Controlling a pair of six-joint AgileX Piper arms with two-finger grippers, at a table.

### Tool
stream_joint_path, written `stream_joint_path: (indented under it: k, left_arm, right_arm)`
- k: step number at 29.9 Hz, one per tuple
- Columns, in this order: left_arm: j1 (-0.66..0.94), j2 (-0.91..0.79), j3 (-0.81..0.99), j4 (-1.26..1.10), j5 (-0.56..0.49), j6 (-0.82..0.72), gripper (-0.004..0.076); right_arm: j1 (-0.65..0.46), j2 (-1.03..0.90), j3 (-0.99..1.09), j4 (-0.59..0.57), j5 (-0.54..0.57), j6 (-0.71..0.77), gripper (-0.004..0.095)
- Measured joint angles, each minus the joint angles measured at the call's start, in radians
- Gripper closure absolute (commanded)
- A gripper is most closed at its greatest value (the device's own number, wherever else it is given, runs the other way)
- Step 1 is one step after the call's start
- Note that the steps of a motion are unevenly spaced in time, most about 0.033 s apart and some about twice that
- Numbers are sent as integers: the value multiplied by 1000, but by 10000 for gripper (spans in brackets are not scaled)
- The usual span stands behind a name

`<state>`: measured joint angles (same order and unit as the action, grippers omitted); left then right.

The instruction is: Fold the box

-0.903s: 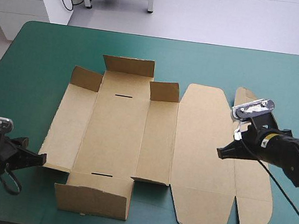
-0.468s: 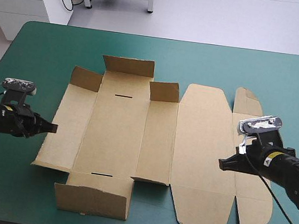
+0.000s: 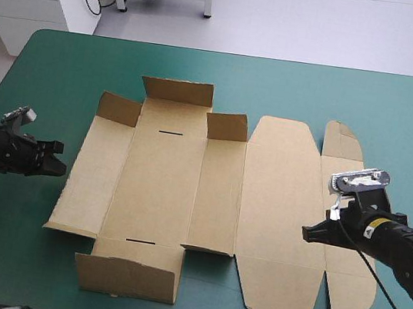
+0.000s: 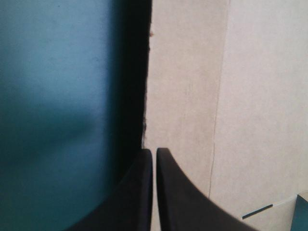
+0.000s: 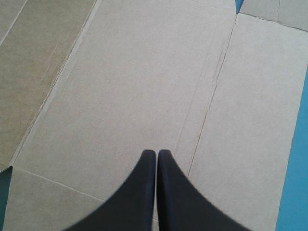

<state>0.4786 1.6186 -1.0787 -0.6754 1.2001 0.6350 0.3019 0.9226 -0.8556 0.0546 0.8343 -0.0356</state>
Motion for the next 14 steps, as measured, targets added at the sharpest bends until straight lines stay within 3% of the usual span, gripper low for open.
stream_joint_path:
  k: [3,5,11,14]
  left_arm:
    - [1,39,-16,0,-1,3,663]
    - [1,47,-23,0,-3,15,582]
    - [3,49,-24,-7,-2,84,216]
    - [3,49,-24,-15,-9,74,159]
  right_arm:
    - [0,0,1,0,0,-4,910]
    - [0,0,1,0,-1,-10,910]
    - [0,0,1,0,-3,-14,910]
    - [0,0,1,0,4,-14,910]
